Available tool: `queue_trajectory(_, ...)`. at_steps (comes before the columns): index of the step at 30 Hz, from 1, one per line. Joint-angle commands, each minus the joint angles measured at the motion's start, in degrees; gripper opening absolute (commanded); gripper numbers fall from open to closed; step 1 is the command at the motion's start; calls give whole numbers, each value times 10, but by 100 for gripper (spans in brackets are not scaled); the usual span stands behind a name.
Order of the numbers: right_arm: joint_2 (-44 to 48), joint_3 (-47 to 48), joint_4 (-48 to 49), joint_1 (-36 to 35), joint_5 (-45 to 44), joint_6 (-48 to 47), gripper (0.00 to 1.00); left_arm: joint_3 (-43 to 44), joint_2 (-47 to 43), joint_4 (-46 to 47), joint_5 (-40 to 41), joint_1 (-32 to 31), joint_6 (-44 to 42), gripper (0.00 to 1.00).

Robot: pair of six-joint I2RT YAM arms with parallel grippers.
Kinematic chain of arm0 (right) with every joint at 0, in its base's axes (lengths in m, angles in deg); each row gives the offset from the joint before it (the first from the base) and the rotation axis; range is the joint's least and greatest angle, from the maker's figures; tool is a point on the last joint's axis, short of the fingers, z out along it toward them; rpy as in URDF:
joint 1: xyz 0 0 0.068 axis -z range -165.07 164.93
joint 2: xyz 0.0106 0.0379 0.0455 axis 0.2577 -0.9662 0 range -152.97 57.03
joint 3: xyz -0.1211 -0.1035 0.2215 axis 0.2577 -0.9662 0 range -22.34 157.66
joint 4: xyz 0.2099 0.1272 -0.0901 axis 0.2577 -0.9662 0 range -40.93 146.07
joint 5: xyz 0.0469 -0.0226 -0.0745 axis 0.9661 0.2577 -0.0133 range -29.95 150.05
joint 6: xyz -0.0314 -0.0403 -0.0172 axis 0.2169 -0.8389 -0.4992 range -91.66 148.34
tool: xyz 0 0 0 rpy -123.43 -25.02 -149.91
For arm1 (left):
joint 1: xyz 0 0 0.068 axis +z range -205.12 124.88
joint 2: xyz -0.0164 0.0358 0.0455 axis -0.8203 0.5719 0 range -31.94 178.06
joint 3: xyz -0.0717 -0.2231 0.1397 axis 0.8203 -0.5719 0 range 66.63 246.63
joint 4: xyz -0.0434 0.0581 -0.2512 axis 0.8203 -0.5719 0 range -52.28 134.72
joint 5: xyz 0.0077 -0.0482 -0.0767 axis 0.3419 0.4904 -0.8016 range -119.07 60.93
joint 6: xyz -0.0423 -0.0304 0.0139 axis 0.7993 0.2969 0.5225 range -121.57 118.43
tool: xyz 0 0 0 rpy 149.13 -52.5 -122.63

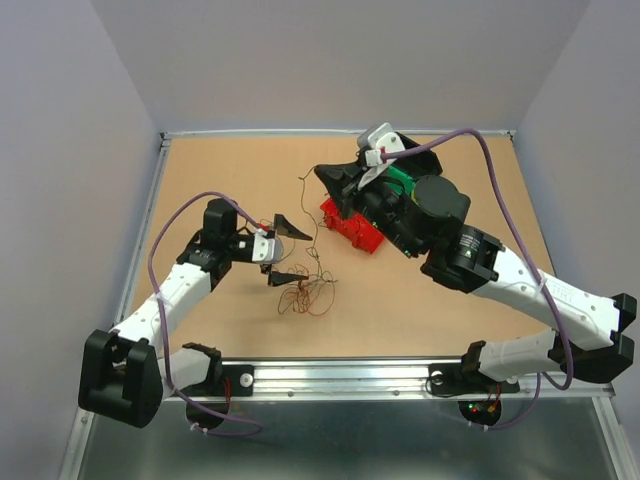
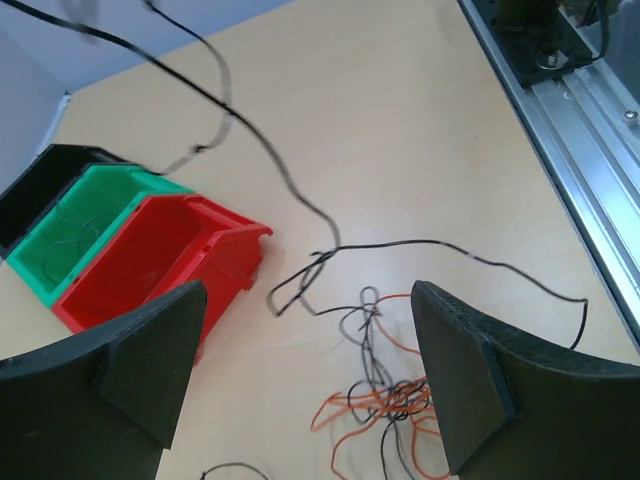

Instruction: Untangle the cables

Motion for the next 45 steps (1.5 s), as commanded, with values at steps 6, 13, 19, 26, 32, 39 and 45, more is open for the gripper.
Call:
queue_trajectory(6,-24,87,164,-2,41,-57,0,25,60,-4,56,-59,-17,95)
queue_trajectory(13,-13,81,275,-2,69,-64,1,66,179,32,89,-64,41,77)
queue_trajectory(19,28,56,382,-2,79,-72,0,86,194,0,90,-64,21,46)
queue_trajectory(26,35,78,451,-2,54,-114,1,96,174,3,117,-54,46,0)
queue_trajectory(32,32,90,463,-2,18,-167,0,102,184,126,123,37,216,0)
queue_trajectory(39,60,68,505,-2,-53,-195,1,98,200,235,338,79,342,0)
queue_trajectory(45,96,48,506,-2,-89,-201,1,110,217,260,465,127,409,0)
